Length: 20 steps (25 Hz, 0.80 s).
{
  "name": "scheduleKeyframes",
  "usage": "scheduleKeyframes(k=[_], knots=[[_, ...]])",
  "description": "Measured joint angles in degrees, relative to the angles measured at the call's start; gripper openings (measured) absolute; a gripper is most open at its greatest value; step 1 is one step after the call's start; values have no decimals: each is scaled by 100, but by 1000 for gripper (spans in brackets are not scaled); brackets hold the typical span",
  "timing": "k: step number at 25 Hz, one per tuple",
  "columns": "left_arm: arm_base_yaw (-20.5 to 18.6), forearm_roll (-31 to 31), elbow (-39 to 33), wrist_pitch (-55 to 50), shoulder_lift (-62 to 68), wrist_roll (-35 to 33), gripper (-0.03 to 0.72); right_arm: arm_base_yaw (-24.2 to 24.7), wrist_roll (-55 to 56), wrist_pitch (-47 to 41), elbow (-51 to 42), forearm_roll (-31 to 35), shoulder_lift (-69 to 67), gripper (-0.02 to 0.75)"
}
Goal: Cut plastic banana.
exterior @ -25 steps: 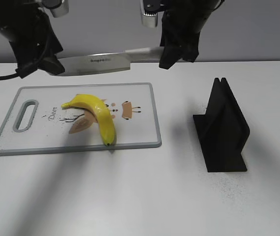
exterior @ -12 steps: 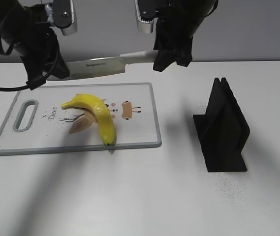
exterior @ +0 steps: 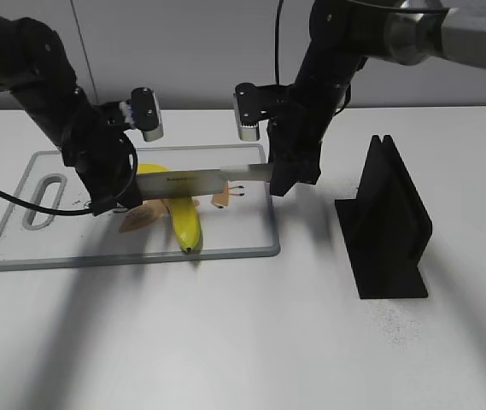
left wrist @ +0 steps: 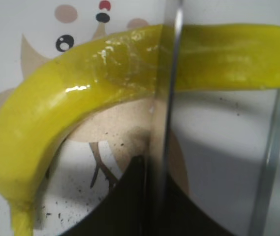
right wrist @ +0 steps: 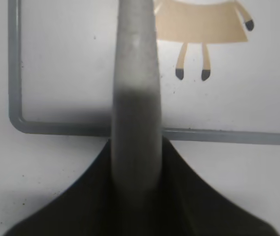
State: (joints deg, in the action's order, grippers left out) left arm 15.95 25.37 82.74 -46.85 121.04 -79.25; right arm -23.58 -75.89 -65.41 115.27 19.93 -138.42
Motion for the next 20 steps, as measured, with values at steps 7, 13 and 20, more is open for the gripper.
scheduleKeyframes(k=[7, 13, 20], knots=[[13, -121, 25, 32, 9, 38, -9, -10, 40, -72, 60, -50, -39, 193], [23, -286, -21, -267, -598, 90, -9, -61, 193, -344, 104, -126, 415, 193], [23, -288, -21, -497, -1418, 116, -9, -73, 199, -418, 136, -121, 1043, 193]])
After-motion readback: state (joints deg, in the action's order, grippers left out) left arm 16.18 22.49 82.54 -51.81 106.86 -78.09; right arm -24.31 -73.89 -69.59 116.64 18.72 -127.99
